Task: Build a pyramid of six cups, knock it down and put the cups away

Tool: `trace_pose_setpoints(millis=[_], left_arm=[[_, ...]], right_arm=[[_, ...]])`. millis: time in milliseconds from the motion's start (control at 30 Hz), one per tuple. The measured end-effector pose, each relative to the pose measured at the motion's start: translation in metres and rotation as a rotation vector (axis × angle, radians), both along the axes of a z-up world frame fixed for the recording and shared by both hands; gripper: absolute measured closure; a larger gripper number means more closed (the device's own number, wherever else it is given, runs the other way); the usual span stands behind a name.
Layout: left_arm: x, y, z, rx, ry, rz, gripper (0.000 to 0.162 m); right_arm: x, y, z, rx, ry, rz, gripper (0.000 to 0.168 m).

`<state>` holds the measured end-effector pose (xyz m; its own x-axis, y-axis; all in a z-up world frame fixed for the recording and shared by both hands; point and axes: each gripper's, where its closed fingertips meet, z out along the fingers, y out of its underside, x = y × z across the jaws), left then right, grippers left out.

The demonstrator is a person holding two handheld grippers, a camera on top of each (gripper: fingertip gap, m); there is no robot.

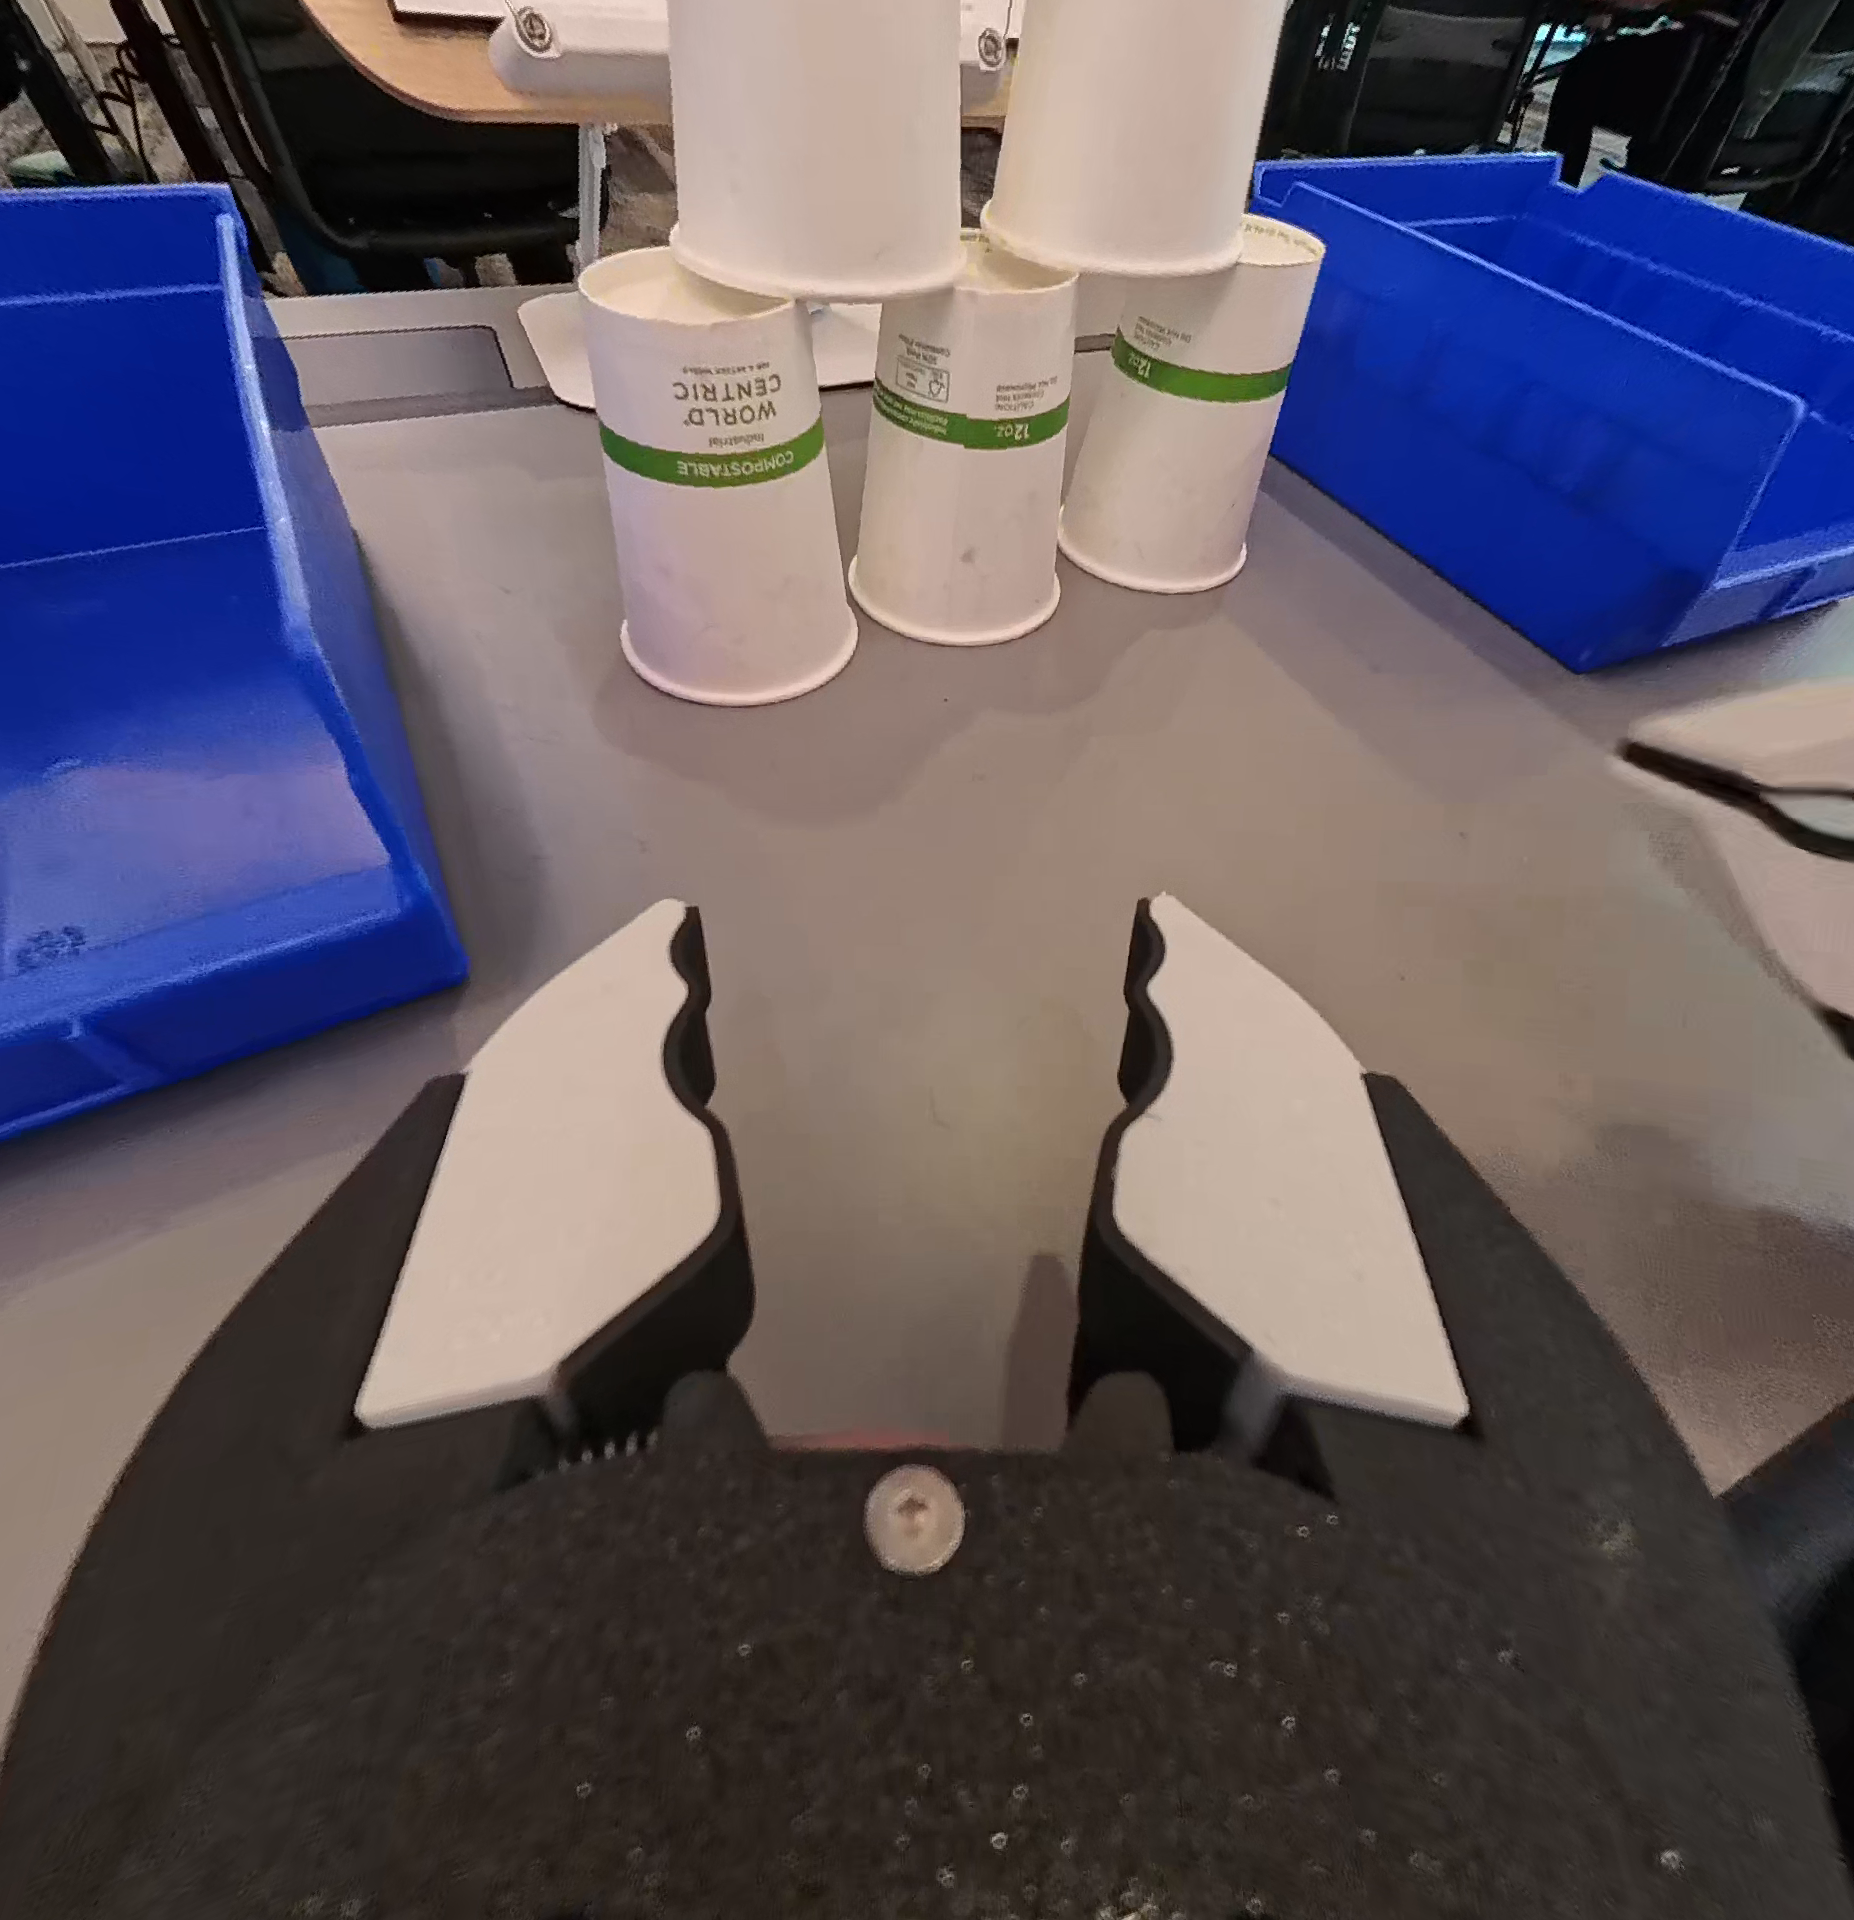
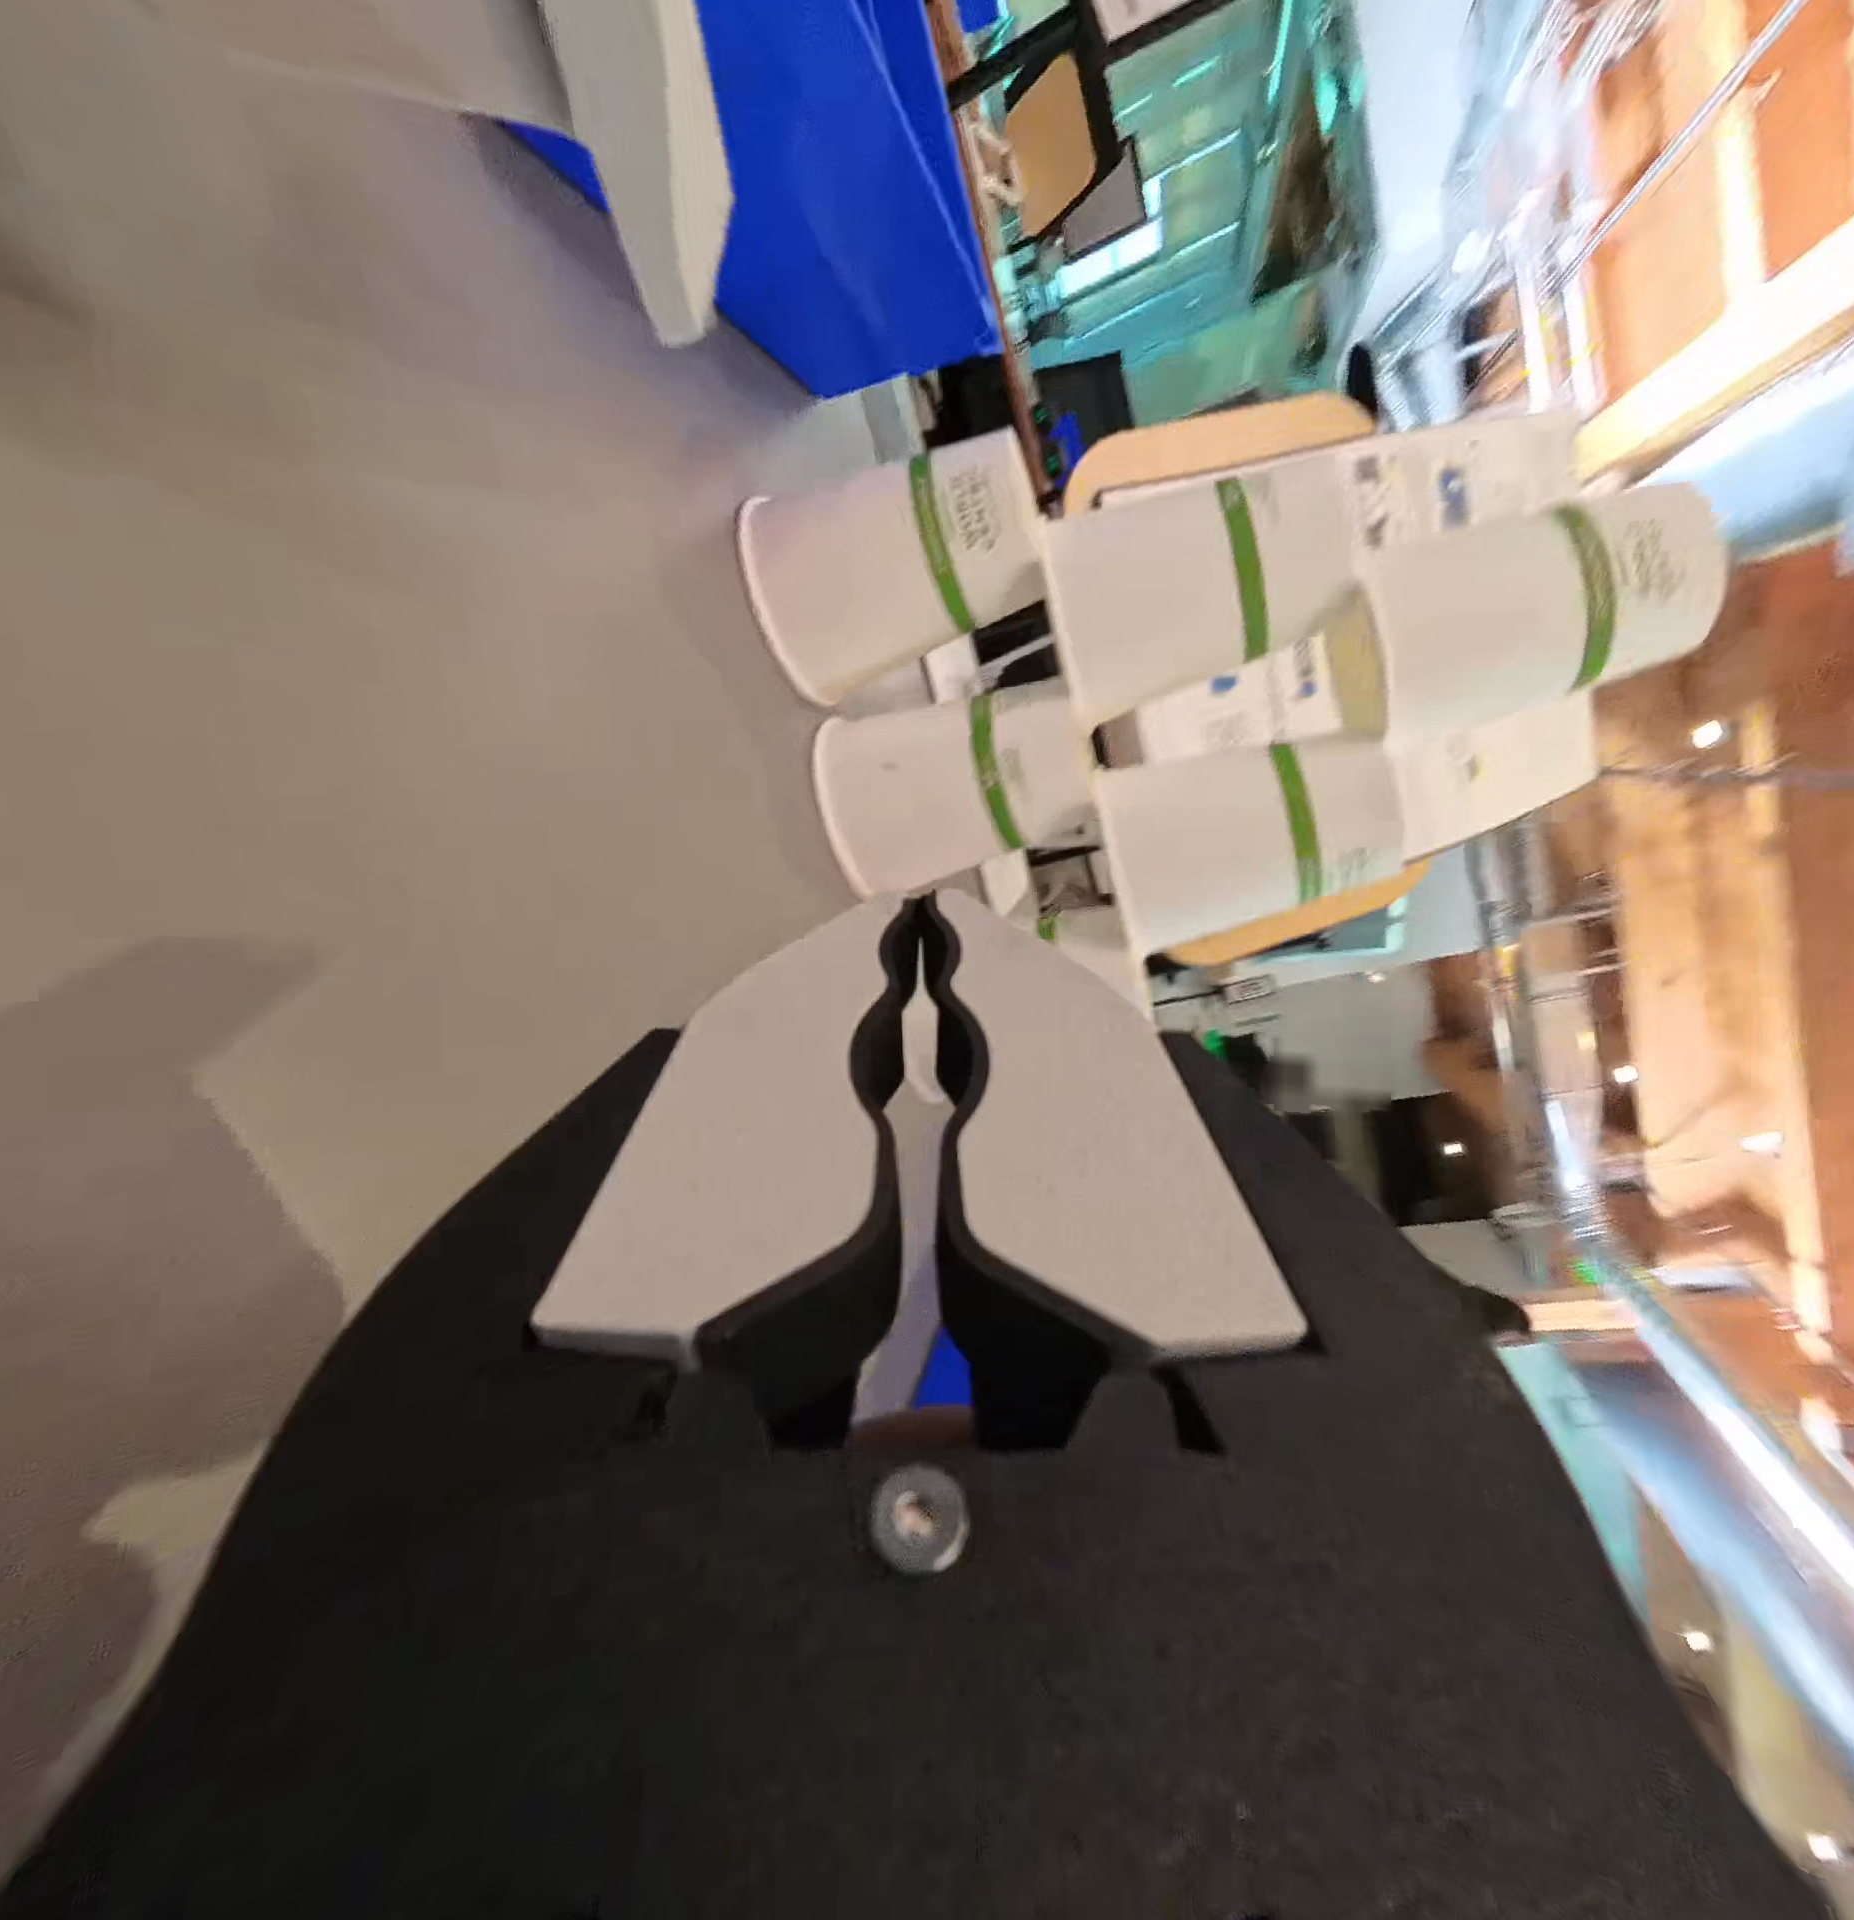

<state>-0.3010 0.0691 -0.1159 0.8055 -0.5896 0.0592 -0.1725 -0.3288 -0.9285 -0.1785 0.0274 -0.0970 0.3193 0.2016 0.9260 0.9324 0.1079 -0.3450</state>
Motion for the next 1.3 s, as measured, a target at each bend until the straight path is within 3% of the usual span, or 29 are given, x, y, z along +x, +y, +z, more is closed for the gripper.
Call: trace_pose_setpoints(millis=[100, 233, 300, 400, 467, 567, 700, 800, 1000, 1067, 1300], left_arm=[[-0.001, 0.005, -0.002, -0.005, 0.009, -0.006, 0.086], [0.0, 0.011, -0.01, -0.031, 0.026, -0.009, 0.086], [-0.001, 0.012, -0.014, -0.031, 0.051, -0.011, 0.086], [-0.002, 0.006, -0.017, -0.05, 0.058, -0.026, 0.085], [-0.005, 0.0, -0.017, -0.056, 0.047, -0.026, 0.085], [-0.007, -0.006, -0.013, -0.05, 0.045, -0.023, 0.085], [-0.006, -0.012, -0.008, -0.021, 0.062, -0.013, 0.085], [-0.005, -0.021, -0.01, -0.015, 0.077, -0.01, 0.082], [-0.009, -0.045, -0.003, 0.029, 0.048, -0.047, 0.076], [-0.008, -0.05, 0.003, 0.05, 0.027, -0.067, 0.075], [-0.003, -0.05, -0.002, 0.05, 0.044, -0.091, 0.073]], right_arm=[[-0.001, 0.082, -0.002, -0.024, -0.027, -0.05, 0.168], [0.019, 0.244, -0.012, -0.015, -0.183, -0.253, 0.168], [0.032, 0.266, 0.004, 0.036, -0.247, -0.372, 0.168], [0.01, 0.191, 0.028, 0.014, -0.036, -0.197, 0.168], [0.016, 0.13, 0.038, 0.052, -0.008, -0.178, 0.168], [0.022, 0.048, 0.03, 0.002, 0.132, -0.103, 0.168], [0.052, -0.01, 0.017, -0.046, 0.344, -0.102, 0.168], [0.076, -0.024, 0.002, -0.178, 0.565, -0.116, 0.168], [0.098, -0.023, -0.007, -0.417, 0.965, -0.056, 0.105], [0.099, -0.022, -0.006, -0.439, 1.041, -0.021, 0.094], [0.111, -0.017, -0.006, -0.41, 1.095, -0.033, 0.089]])
